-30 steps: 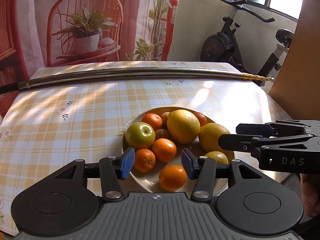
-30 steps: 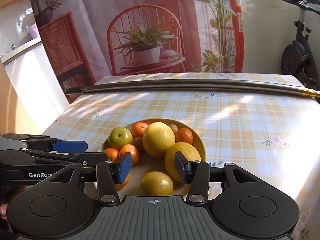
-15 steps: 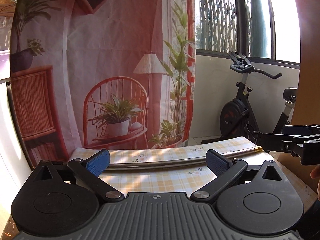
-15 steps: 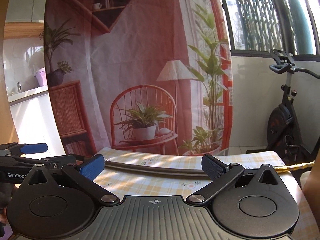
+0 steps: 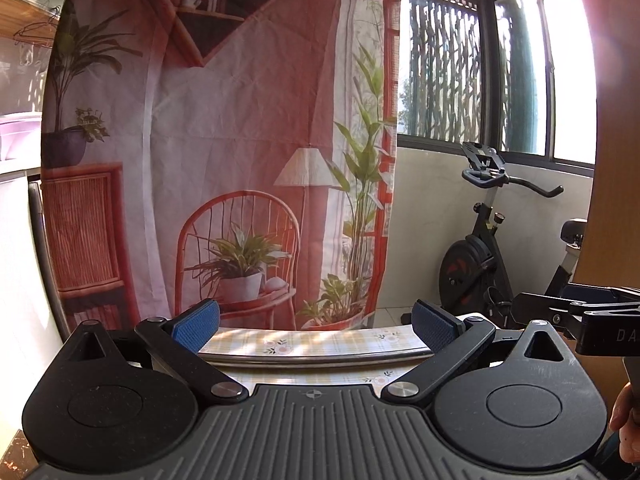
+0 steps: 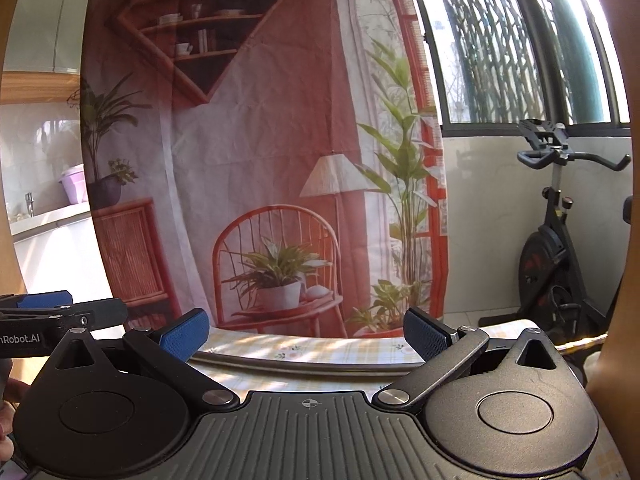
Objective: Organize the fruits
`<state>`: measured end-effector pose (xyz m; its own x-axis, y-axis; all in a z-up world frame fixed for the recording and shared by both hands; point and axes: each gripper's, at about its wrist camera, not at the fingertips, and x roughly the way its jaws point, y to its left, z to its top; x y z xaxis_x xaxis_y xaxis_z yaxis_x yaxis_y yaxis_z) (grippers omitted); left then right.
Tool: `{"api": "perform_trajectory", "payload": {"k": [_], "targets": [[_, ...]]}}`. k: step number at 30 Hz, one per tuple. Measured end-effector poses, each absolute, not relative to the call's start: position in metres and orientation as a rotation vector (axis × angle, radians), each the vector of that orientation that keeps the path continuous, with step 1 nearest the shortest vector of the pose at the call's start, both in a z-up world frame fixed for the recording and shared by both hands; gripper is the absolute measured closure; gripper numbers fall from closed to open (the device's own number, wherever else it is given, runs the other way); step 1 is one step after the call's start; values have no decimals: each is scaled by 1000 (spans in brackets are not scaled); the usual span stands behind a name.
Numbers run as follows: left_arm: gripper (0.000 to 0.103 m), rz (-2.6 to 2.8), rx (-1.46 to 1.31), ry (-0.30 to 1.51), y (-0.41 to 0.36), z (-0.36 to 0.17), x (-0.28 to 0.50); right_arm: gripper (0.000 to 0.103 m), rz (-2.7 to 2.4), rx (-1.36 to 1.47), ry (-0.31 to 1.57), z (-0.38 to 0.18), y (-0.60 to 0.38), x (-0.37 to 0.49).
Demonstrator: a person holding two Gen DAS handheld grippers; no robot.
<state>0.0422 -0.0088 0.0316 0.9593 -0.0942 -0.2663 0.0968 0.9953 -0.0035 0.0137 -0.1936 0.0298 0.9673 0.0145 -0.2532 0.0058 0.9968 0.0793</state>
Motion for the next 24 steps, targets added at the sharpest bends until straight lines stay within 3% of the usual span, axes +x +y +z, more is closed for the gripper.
{"api": "perform_trajectory", "payload": {"k": [24], "targets": [[0,-76,24,239,-10,37,36,0,-8,121,277,26,-193,11]]}}
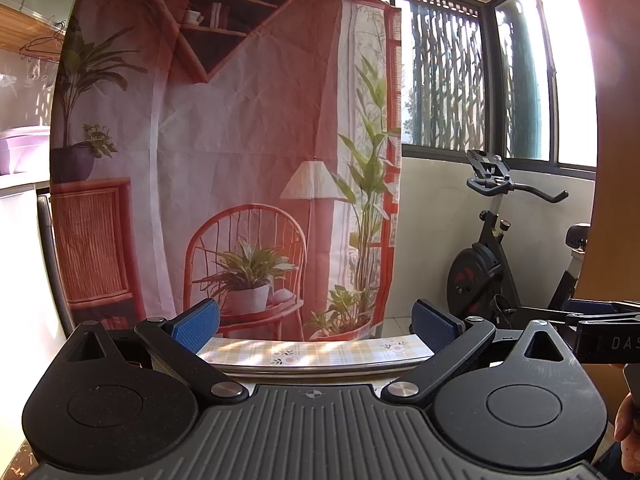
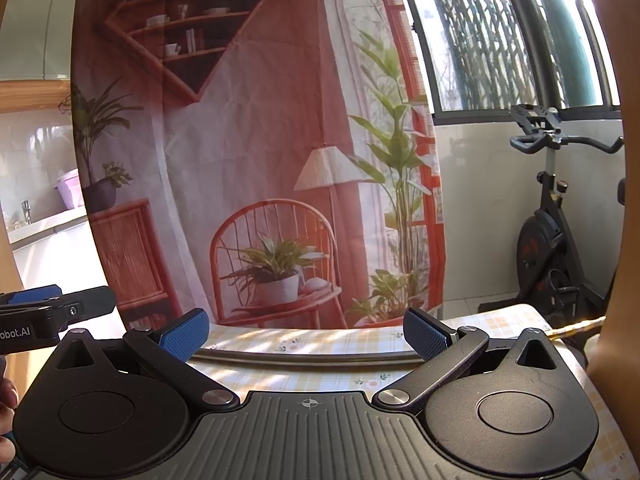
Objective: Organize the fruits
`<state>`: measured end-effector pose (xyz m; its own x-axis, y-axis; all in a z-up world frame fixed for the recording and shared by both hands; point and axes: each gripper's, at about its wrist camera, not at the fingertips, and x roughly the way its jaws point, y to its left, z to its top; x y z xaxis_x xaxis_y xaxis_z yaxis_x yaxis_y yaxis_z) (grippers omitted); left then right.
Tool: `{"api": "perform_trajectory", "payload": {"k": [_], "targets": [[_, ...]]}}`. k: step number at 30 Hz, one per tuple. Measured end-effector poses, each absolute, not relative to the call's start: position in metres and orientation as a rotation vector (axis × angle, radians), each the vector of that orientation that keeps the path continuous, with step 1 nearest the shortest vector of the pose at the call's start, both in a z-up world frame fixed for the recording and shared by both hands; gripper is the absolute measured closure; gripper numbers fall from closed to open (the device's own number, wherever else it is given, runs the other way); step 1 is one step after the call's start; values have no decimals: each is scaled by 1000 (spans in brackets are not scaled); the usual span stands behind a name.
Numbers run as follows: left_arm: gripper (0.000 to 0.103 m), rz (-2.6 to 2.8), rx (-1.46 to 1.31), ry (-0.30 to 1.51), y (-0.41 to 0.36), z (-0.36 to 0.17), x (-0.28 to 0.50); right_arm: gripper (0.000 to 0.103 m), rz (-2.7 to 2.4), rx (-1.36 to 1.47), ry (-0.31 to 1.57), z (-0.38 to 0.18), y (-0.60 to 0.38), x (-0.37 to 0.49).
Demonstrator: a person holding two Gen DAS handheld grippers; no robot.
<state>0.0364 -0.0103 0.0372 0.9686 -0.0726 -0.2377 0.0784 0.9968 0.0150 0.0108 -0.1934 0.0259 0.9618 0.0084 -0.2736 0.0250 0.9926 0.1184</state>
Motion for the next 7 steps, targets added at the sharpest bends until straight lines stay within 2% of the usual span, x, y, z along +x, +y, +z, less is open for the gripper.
{"api": "perform_trajectory", "payload": {"k": [7], "targets": [[0,-96,20,253,-9,34,39,0,-9,131,289,22,-193,12]]}}
